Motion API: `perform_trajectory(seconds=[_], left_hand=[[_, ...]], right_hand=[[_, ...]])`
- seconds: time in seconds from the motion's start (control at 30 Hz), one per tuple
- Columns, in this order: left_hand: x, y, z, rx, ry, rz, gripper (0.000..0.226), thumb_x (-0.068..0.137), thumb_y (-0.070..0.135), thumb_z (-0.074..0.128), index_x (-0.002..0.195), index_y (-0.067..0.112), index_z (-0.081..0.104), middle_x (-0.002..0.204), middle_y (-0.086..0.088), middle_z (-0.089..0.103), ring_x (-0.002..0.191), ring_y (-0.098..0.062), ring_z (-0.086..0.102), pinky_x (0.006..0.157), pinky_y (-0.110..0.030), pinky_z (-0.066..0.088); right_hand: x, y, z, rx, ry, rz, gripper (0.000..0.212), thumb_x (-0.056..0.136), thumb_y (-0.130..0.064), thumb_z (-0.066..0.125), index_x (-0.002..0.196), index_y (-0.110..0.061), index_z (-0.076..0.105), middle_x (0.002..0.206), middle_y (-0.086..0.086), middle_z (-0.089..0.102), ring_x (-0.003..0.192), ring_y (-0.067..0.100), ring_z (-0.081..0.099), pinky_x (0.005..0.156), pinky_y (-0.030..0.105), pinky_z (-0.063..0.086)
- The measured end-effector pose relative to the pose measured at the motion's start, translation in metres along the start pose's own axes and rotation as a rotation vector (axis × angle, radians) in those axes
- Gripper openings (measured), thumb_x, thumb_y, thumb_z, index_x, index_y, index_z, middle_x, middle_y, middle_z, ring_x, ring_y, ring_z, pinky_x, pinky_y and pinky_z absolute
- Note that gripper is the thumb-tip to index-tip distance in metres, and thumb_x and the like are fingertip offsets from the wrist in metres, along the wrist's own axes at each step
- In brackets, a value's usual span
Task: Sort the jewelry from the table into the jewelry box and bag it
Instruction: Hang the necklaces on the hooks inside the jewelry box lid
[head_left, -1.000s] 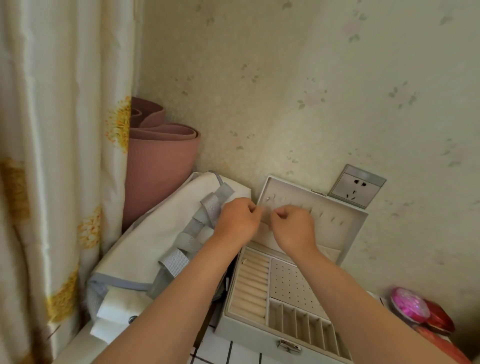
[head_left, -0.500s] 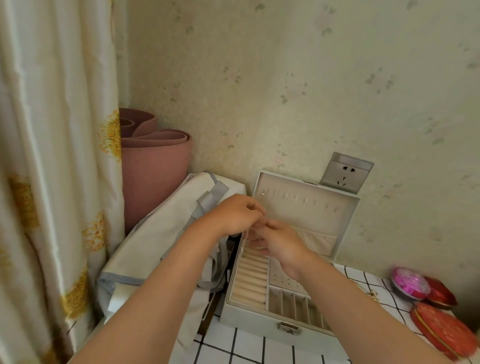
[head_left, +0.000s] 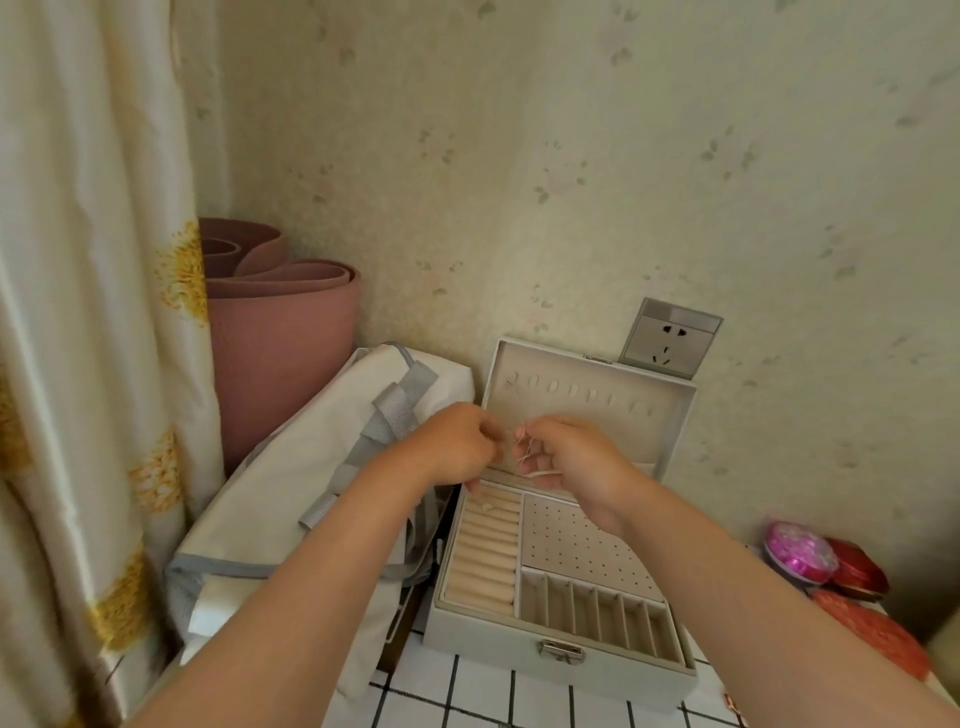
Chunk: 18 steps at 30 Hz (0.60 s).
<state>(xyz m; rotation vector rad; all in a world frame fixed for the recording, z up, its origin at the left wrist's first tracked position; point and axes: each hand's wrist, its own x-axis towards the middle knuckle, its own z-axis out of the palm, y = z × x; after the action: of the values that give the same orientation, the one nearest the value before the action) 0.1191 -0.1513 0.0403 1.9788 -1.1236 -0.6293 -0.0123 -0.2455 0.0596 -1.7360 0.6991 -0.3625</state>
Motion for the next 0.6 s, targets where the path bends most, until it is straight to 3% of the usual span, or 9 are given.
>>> perform_trajectory(seconds=[0.1, 0.17, 0.23, 0.3, 0.4, 0.53, 0.6], left_hand=[[-0.006, 0.003, 0.007, -0.064, -0.168, 0.055, 0.028, 0.094, 0.021, 0.060, 0.121, 0.022, 0.066, 0.119, 0.008, 0.066, 0.056, -0.008, 0.065, 0.064, -0.022, 0.049], [-0.010, 0.005, 0.012, -0.158, -0.225, 0.051, 0.022, 0.090, 0.022, 0.066, 0.112, 0.023, 0.068, 0.107, 0.009, 0.072, 0.055, -0.008, 0.061, 0.057, -0.022, 0.043], [-0.010, 0.004, 0.014, -0.199, -0.209, 0.051, 0.010, 0.094, 0.025, 0.061, 0.099, 0.023, 0.069, 0.090, 0.009, 0.072, 0.056, -0.008, 0.058, 0.055, -0.022, 0.040], [-0.009, 0.002, 0.012, -0.195, -0.136, 0.050, 0.016, 0.096, 0.028, 0.058, 0.083, 0.021, 0.066, 0.080, 0.007, 0.066, 0.056, -0.006, 0.056, 0.055, -0.021, 0.041], [-0.007, 0.000, 0.008, -0.177, -0.059, 0.034, 0.021, 0.095, 0.029, 0.059, 0.080, 0.016, 0.065, 0.074, 0.008, 0.065, 0.055, -0.005, 0.056, 0.053, -0.016, 0.041], [-0.005, 0.003, 0.008, -0.180, -0.029, 0.043, 0.018, 0.095, 0.025, 0.059, 0.086, 0.013, 0.069, 0.075, 0.012, 0.068, 0.059, -0.006, 0.059, 0.053, -0.015, 0.039], [-0.006, 0.006, 0.008, -0.189, -0.048, 0.049, 0.016, 0.091, 0.014, 0.057, 0.094, 0.015, 0.072, 0.071, 0.004, 0.069, 0.060, -0.007, 0.058, 0.057, -0.016, 0.042]], right_hand=[[0.002, -0.001, -0.003, -0.021, 0.058, -0.042, 0.018, 0.094, -0.019, 0.056, 0.083, -0.018, 0.070, 0.079, -0.004, 0.064, 0.079, 0.017, 0.060, 0.078, 0.032, 0.046], [0.004, -0.001, -0.006, -0.031, 0.081, -0.063, 0.018, 0.094, -0.019, 0.056, 0.085, -0.017, 0.071, 0.082, -0.003, 0.064, 0.079, 0.018, 0.060, 0.076, 0.032, 0.047], [0.004, 0.000, -0.008, -0.038, 0.091, -0.070, 0.017, 0.095, -0.021, 0.057, 0.090, -0.018, 0.073, 0.087, -0.002, 0.064, 0.079, 0.017, 0.058, 0.073, 0.031, 0.047], [0.004, 0.005, -0.010, -0.066, 0.089, -0.064, 0.018, 0.096, -0.022, 0.058, 0.097, -0.021, 0.076, 0.093, 0.000, 0.066, 0.078, 0.016, 0.057, 0.071, 0.027, 0.046], [0.003, 0.018, -0.010, -0.170, 0.049, 0.010, 0.023, 0.096, -0.018, 0.056, 0.101, -0.027, 0.076, 0.100, 0.000, 0.071, 0.071, 0.015, 0.056, 0.062, 0.026, 0.045], [0.000, 0.033, -0.001, -0.308, -0.087, 0.064, 0.019, 0.087, -0.018, 0.064, 0.101, -0.026, 0.075, 0.072, 0.000, 0.062, 0.061, 0.014, 0.052, 0.056, 0.028, 0.040], [-0.001, 0.035, 0.006, -0.297, -0.117, 0.006, 0.015, 0.087, -0.022, 0.072, 0.100, -0.016, 0.076, 0.060, -0.008, 0.056, 0.053, 0.006, 0.049, 0.052, 0.020, 0.040]])
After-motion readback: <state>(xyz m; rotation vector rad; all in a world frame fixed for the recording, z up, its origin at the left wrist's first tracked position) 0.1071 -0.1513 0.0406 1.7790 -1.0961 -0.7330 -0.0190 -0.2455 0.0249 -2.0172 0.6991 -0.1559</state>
